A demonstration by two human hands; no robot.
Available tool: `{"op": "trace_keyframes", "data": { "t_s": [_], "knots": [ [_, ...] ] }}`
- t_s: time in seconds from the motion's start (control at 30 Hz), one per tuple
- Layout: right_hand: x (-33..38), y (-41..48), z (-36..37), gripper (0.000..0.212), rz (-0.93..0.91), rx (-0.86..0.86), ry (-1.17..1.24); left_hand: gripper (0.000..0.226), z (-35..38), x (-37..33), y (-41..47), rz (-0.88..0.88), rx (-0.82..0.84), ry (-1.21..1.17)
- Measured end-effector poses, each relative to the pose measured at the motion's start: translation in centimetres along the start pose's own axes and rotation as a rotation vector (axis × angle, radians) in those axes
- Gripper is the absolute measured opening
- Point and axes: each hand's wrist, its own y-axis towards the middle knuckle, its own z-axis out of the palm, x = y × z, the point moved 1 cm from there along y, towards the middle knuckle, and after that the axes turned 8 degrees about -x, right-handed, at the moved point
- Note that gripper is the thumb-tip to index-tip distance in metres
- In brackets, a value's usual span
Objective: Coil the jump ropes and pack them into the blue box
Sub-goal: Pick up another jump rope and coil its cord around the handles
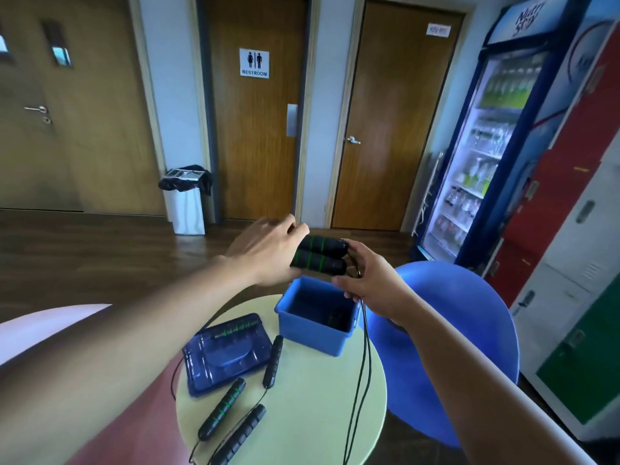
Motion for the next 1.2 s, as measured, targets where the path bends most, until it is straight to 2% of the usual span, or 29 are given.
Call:
{"op": "trace_keyframes", "data": {
  "t_s": [0.13,0.27,0.37,0.43,0.53,0.73,0.83,0.9,0.97,1.1,1.2],
  "knots": [
    [-0.1,0.7,-3.2,0.058,-0.044,-0.058,-0.193,0.057,0.0,-1.5,1.9,-0.021,0.016,-0.025],
    [-0.3,1.4,-5.8,0.038,-0.093,-0.119,-0.241,0.044,-0.4,-3.0,3.3,-0.167,0.05,-0.146],
    [-0.8,1.7,-6.7,0.016,-0.092,-0.159,-0.147,0.036,-0.7,-3.8,4.3,-0.255,0.023,-0.263],
    [-1.0,1.8,-7.0,0.018,-0.081,-0.196,-0.055,0.033,-0.8,-4.2,5.0,-0.323,-0.003,-0.362],
    [-1.1,1.9,-6.9,0.02,-0.083,-0.24,-0.001,0.026,-0.4,-4.6,6.2,-0.493,-0.026,-0.654],
    [-1.3,2.4,-6.3,0.027,-0.103,-0.247,0.011,0.009,-1.6,-5.8,9.0,-0.965,-0.19,-1.478],
    [-0.9,2.6,-5.7,0.026,-0.086,-0.202,0.049,0.014,-2.4,-6.6,10.7,-1.036,-0.171,-1.761],
    [-0.5,2.7,-5.3,0.025,-0.073,-0.168,0.071,0.027,-2.7,-7.2,11.6,-1.061,-0.175,-1.875],
    [-0.2,2.8,-4.9,0.025,-0.074,-0.142,0.078,0.033,-3.0,-7.7,12.2,-1.077,-0.181,-1.967],
    [-0.4,2.4,-4.8,0.027,-0.017,-0.053,0.042,0.023,-3.8,-7.9,12.6,-1.075,-0.264,-2.118],
    [-1.0,1.7,-5.2,0.026,-0.001,0.032,-0.091,0.019,-4.2,-7.2,12.6,-1.16,-0.363,-1.97]
  ]
}}
